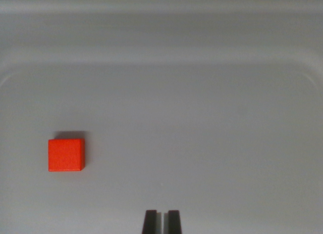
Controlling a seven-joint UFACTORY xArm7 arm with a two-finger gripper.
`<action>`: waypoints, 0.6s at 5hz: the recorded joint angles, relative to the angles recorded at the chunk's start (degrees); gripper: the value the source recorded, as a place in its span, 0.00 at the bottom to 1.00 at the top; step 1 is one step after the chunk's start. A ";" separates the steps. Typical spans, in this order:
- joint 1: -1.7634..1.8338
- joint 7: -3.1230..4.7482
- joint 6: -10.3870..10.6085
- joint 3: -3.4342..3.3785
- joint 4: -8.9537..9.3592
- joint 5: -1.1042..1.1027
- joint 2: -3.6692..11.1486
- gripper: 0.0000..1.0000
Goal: Reach red block
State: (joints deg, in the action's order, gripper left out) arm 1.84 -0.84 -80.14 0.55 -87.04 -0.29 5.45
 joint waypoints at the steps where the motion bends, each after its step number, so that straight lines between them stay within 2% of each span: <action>1: 0.48 -0.08 2.26 -0.39 1.06 0.00 1.45 0.00; 2: 0.48 -0.08 2.26 -0.39 1.06 0.00 1.45 0.00; 3: 1.00 -0.16 4.64 -0.79 2.17 0.00 2.98 0.00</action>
State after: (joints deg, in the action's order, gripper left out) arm 2.84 -1.00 -75.50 -0.24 -84.87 -0.29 8.44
